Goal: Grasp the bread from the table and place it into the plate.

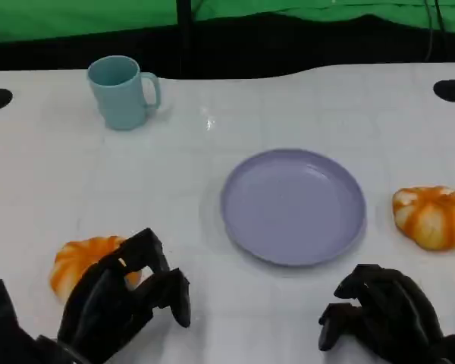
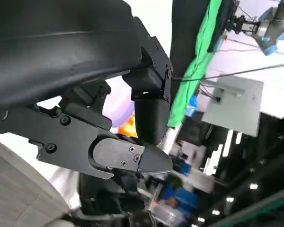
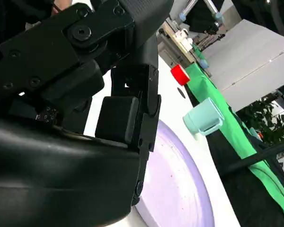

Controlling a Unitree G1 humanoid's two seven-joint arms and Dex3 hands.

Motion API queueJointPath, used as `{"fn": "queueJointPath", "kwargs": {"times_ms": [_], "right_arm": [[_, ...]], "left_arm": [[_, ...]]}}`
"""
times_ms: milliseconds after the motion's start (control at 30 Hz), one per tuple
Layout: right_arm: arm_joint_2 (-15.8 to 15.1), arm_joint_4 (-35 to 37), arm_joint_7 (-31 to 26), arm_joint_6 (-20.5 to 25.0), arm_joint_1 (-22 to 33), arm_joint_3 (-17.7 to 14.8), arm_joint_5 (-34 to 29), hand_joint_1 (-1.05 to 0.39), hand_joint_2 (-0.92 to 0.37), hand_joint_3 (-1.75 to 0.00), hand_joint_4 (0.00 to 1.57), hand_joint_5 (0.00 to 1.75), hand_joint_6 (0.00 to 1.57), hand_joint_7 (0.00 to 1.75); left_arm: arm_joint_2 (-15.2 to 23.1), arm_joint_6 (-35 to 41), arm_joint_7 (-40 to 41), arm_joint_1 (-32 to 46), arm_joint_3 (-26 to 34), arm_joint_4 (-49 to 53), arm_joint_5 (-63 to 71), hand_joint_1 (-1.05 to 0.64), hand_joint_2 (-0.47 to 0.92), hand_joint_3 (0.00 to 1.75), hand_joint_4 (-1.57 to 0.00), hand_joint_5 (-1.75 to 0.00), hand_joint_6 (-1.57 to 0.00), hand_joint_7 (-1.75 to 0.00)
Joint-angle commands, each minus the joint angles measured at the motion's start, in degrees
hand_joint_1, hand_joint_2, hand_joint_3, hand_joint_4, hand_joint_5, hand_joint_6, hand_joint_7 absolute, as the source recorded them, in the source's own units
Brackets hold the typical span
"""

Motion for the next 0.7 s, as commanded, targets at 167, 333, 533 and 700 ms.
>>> {"fn": "queueJointPath", "kwargs": {"times_ms": [167, 333, 533, 700], "right_arm": [[-0.11, -0.36, -0.04, 0.09, 0.22, -0.44, 0.54, -1.04, -0.72, 0.0, 1.57, 0.75, 1.57, 0.36], [-0.23, -0.32, 0.33, -0.07, 0.27, -0.5, 0.67, -1.04, -0.72, 0.0, 1.57, 0.73, 1.57, 0.35], [-0.26, -0.76, 0.14, -0.44, 0.63, -0.4, 0.36, -1.04, -0.73, -0.01, 1.57, 0.74, 1.57, 0.36], [-0.22, -1.15, -0.3, -0.23, 0.74, -0.4, 0.29, -1.05, -0.73, 0.0, 1.57, 0.74, 1.57, 0.36]], "left_arm": [[2.7, -6.7, 2.66, 0.83, -0.53, -2.47, 5.26, -0.63, 0.92, 0.23, -0.55, -1.73, -0.56, -1.23], [4.13, -5.32, 2.56, 0.92, -0.79, -4.73, 4.56, -0.54, 0.92, 0.23, -0.54, -1.63, -0.63, -0.94], [8.69, -10.84, 5.75, 0.77, -1.97, -8.19, 13.07, -0.57, 0.92, 0.2, -0.51, -1.48, -0.63, -0.75], [12.68, -11.5, 8.16, 1.04, -2.69, -12.4, 17.89, -0.58, 0.92, 0.17, -0.54, -1.21, -0.65, -0.4]]}}
